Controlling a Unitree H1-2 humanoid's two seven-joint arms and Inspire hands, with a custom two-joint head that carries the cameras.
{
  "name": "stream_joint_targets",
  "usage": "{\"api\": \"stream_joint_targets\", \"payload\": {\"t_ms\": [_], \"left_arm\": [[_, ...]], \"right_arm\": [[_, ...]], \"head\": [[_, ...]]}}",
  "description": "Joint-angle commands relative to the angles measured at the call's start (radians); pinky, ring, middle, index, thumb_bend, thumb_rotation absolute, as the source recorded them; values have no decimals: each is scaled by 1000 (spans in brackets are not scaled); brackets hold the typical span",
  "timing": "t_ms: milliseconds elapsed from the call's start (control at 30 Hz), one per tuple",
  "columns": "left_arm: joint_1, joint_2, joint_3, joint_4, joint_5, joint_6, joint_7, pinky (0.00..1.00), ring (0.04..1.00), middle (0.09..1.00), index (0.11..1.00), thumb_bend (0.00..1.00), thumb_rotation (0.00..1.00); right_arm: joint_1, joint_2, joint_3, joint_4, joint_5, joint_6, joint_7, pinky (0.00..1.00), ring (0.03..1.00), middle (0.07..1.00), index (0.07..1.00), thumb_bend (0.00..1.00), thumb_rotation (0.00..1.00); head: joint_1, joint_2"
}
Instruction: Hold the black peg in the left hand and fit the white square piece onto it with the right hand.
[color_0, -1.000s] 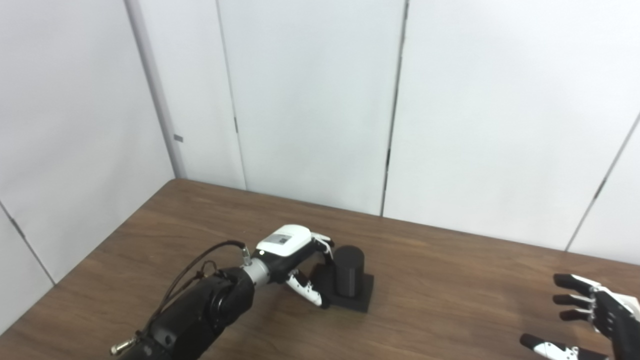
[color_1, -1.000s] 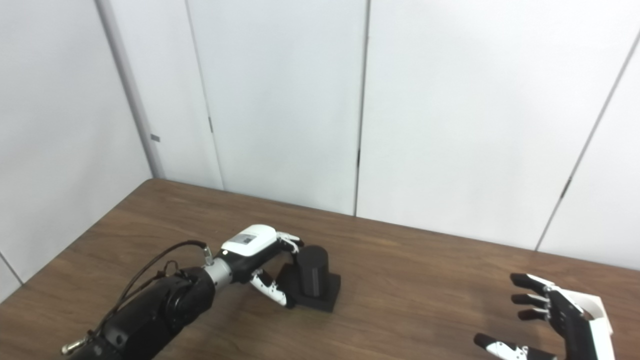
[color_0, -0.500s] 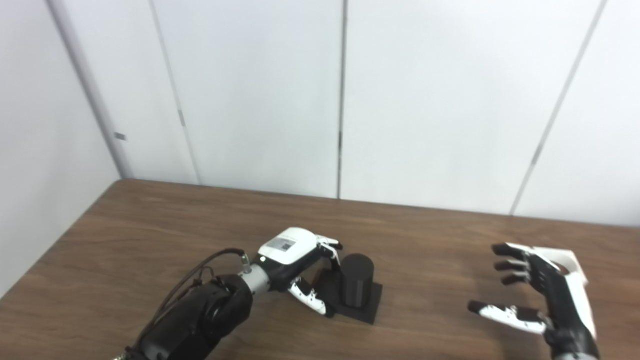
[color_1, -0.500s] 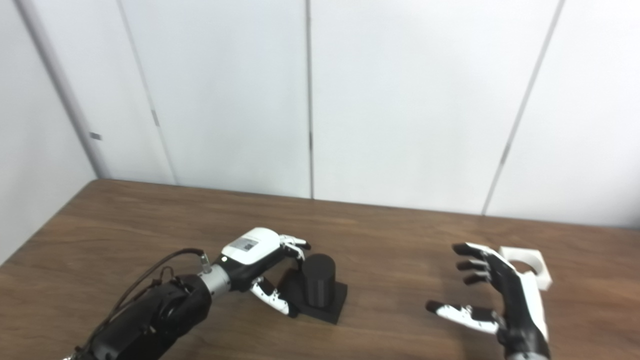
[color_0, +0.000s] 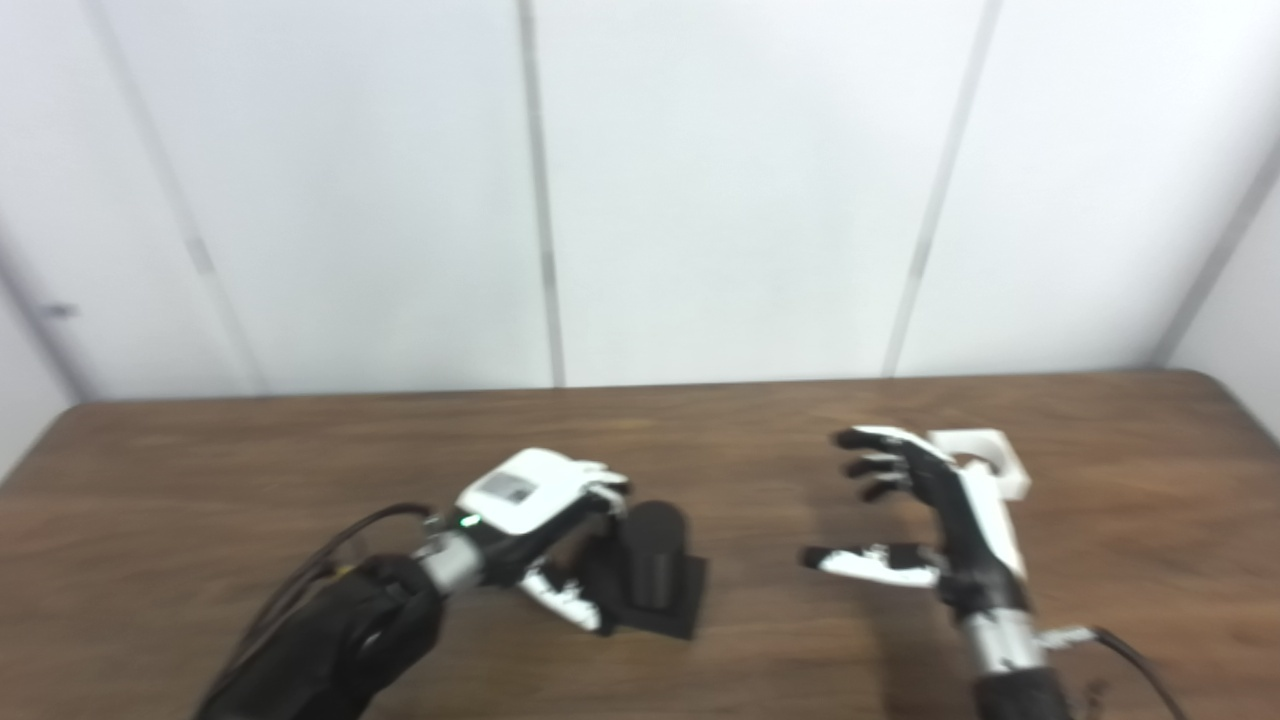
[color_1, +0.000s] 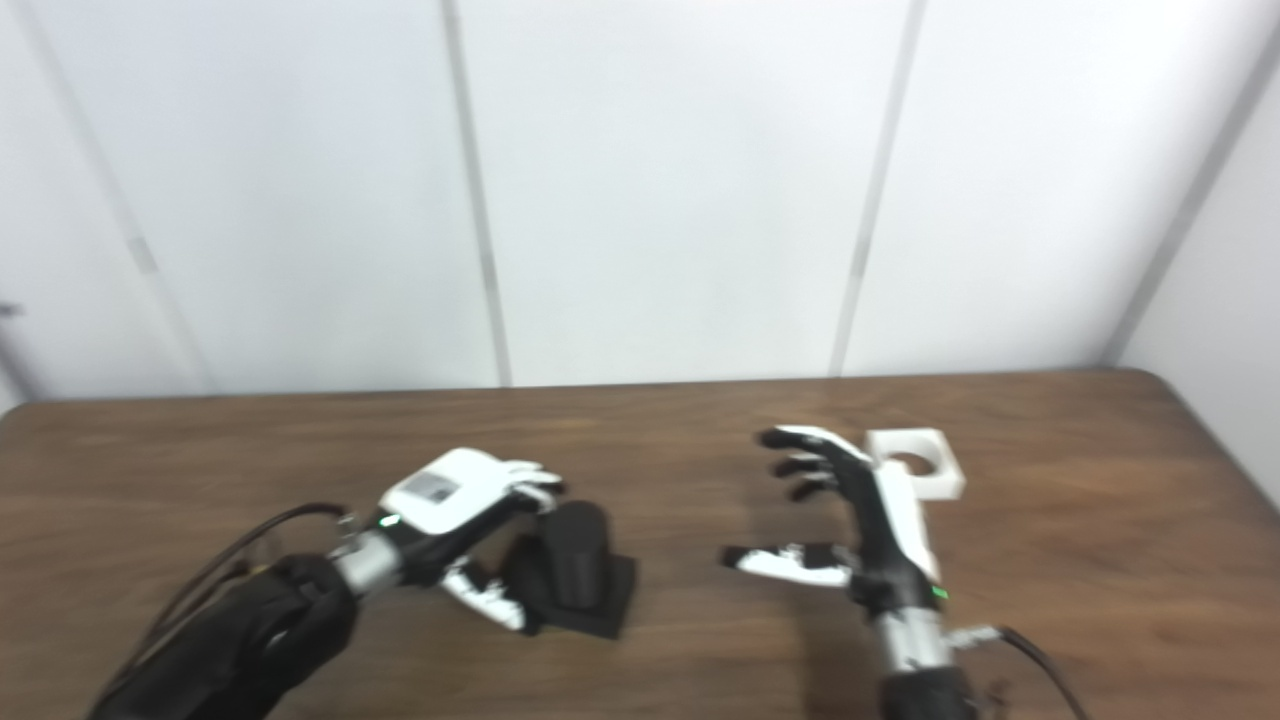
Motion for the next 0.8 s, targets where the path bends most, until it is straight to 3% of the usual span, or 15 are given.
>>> {"api": "stream_joint_targets", "payload": {"t_ms": [0, 167, 300, 400, 500, 567, 767], "left_arm": [[60, 13, -67, 56, 83, -29, -56, 817, 884, 857, 489, 523, 67], [70, 38, -66, 49, 81, -36, -45, 808, 880, 859, 490, 524, 66], [77, 52, -67, 53, 73, -55, -35, 800, 874, 859, 490, 524, 64], [83, 61, -66, 56, 71, -73, -23, 789, 867, 853, 490, 524, 62], [90, 68, -60, 51, 71, -82, -8, 770, 852, 836, 489, 524, 60], [92, 72, -59, 48, 67, -86, -8, 763, 843, 830, 489, 524, 60], [96, 76, -55, 82, 67, -117, 31, 750, 830, 818, 489, 523, 59]], "right_arm": [[-45, -13, -5, -49, -2, 1, 5, 522, 640, 728, 692, 530, 0], [-95, -114, -5, -108, -69, 102, 104, 564, 674, 737, 717, 563, 45], [-167, -264, 28, -191, -140, 284, 310, 622, 745, 822, 771, 610, 119], [-224, -367, 62, -210, -193, 374, 429, 647, 817, 894, 809, 733, 117], [-269, -428, 90, -190, -242, 408, 480, 620, 829, 912, 814, 817, 91], [-293, -459, 111, -176, -286, 417, 502, 658, 844, 918, 819, 832, 94], [-361, -530, 156, -88, -385, 396, 528, 698, 863, 918, 826, 870, 88]], "head": [[-16, -4], [-86, -28], [-147, -72], [-188, -101], [-222, -120], [-235, -128], [-271, -150]]}}
